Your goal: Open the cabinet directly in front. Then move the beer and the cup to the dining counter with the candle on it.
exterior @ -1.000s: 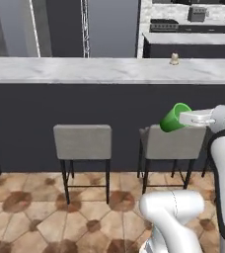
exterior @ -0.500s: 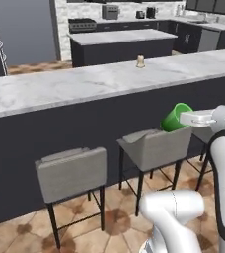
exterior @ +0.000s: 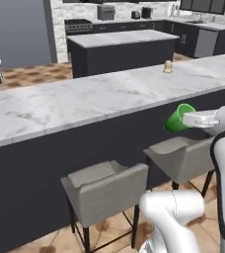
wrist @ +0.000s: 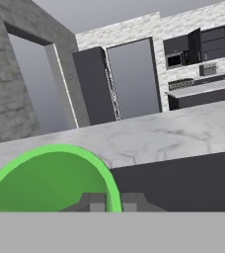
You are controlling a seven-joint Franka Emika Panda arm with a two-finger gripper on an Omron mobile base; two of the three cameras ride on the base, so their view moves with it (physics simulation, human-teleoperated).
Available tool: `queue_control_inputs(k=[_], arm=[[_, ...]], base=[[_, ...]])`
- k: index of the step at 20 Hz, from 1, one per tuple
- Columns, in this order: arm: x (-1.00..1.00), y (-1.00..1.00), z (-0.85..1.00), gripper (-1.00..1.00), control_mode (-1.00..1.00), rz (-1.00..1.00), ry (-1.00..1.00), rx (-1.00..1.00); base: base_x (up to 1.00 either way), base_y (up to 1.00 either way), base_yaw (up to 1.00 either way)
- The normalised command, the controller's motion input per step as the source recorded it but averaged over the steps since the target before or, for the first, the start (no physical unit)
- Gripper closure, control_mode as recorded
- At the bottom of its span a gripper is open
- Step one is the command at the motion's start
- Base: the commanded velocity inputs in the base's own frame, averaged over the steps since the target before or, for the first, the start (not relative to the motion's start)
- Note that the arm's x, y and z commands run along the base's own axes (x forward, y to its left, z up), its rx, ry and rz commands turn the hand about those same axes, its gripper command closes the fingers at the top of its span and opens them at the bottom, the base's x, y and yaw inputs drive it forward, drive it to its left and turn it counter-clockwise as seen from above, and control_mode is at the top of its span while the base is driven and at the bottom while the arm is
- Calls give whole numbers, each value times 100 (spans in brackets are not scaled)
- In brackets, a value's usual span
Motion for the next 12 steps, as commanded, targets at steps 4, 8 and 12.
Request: queue_control_inputs(k=[4, 8, 12], arm=[[0, 0, 0, 100, 100, 0, 0, 0], [0, 0, 0, 100, 100, 0, 0, 0], [0, 0, 0, 100, 100, 0, 0, 0]], base=[[45, -1, 7], [4, -39, 31], [0, -9, 3]])
